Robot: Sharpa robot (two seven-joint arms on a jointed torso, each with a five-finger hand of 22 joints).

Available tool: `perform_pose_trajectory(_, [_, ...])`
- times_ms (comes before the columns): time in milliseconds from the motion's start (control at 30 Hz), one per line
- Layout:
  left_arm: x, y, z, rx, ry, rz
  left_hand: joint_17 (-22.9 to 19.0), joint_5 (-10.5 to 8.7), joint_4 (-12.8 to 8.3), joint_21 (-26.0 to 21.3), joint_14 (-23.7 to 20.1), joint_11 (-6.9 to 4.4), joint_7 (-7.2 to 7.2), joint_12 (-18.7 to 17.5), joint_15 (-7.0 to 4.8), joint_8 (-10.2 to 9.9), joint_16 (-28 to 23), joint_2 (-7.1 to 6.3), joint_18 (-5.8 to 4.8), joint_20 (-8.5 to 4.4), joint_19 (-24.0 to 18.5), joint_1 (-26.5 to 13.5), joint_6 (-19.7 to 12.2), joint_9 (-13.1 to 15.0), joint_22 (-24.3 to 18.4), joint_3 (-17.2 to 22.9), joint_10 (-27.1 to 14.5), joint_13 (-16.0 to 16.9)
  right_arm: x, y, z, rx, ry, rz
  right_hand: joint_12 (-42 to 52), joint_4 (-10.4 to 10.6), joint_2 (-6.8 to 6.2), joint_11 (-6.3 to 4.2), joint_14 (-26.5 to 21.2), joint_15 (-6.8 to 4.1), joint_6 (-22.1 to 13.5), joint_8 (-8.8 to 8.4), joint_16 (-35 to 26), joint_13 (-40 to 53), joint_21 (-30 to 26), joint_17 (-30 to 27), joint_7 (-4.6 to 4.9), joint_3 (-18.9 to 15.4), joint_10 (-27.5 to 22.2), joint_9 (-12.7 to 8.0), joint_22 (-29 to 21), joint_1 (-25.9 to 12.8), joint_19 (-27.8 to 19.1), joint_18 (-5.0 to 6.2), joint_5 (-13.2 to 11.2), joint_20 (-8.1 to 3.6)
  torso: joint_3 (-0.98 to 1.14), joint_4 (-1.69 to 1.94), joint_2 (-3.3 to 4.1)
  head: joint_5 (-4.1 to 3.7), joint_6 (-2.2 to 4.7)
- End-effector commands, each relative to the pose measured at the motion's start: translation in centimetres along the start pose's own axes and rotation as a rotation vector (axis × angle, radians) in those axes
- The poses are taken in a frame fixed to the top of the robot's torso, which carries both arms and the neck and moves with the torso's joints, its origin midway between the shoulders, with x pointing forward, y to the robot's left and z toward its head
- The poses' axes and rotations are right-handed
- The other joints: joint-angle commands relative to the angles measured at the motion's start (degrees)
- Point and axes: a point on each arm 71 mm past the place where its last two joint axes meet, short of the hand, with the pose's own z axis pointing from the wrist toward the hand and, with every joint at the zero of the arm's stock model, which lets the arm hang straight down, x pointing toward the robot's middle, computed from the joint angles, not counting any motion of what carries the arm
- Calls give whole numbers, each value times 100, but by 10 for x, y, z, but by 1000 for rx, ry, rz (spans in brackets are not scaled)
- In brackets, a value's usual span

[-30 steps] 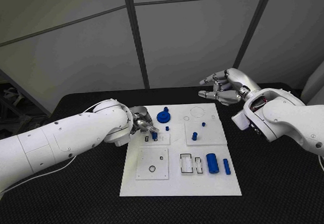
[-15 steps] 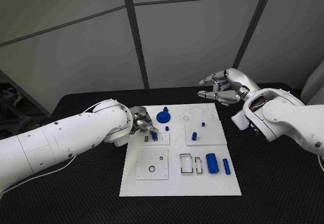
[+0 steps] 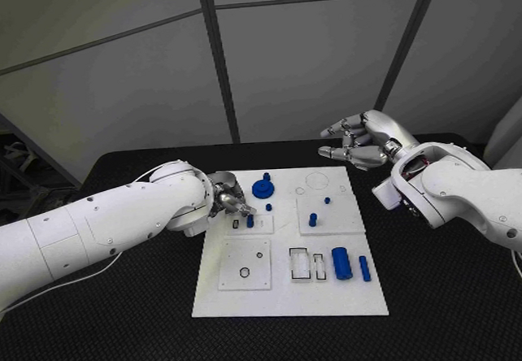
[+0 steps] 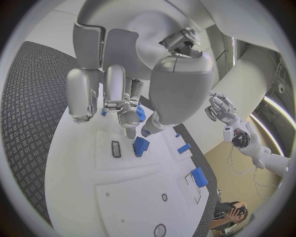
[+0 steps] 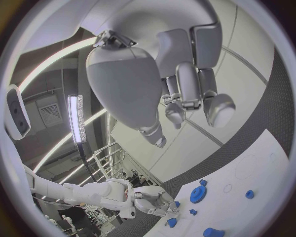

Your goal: Assemble the parts on the task board

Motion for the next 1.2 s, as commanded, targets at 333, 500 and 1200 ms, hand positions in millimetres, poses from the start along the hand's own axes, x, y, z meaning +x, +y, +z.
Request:
perform_pose_trajectory(333, [0,-1,0,-2,0,8,1507,2,80,-2,605,3,2,24,-24,-55,35,12,-25,8,42,-183,56,-15,21,-190,51,1,-1,1,0,-5,1,-2,-30,21,6,-31,374,-27,34,23,-35,-4,-22,666,16,-29,1,-5,-8,-40,-19,107,-9,-13,-1,-3,0,1,18])
perform_pose_trajectory(500, [0,0,0,-2,-4,5,1507,6,114,-5,605,4,3,23,-22,-63,35,22,-25,9,41,-225,64,-17,21,-244,51,0,-1,0,0,-4,1,-3,-29,23,7,-31,374,-27,32,24,-36,-4,-26,664,16,-30,2,-6,-13,-42,-22,108,-10,-13,1,2,2,4,22])
perform_pose_trajectory(1200, [-12,2,-10,-56,116,80,1507,25,703,-91,605,41,41,-15,5,-214,35,41,-7,29,-2,-739,41,-57,-27,-1368,-2,-43,-5,-6,1,14,-5,-10,-29,27,8,-32,370,-28,29,26,-44,-4,-34,650,16,-33,3,-8,-25,-47,-29,110,-11,-15,2,2,-2,48,58])
